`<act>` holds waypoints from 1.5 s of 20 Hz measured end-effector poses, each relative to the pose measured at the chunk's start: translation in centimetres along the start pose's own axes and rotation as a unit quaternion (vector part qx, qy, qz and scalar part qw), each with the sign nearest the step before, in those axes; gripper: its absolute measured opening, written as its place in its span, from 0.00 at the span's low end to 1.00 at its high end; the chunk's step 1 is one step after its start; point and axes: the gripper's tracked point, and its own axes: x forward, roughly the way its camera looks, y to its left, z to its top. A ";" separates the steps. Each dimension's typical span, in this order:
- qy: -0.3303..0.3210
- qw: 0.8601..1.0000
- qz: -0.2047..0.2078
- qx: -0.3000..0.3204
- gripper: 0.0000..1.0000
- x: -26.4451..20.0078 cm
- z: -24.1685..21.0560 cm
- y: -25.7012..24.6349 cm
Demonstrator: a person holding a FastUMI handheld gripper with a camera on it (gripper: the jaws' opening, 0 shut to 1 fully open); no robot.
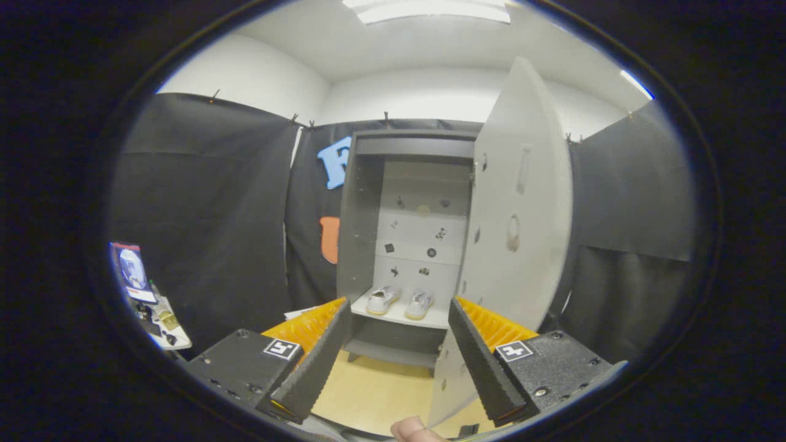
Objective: Open the shoe cabinet door, grab the shoes and put them into the shoe cabinet, then close the shoe cabinet door.
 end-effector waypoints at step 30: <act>0.053 0.997 -0.056 0.030 0.95 -0.3 -7.9 -13.2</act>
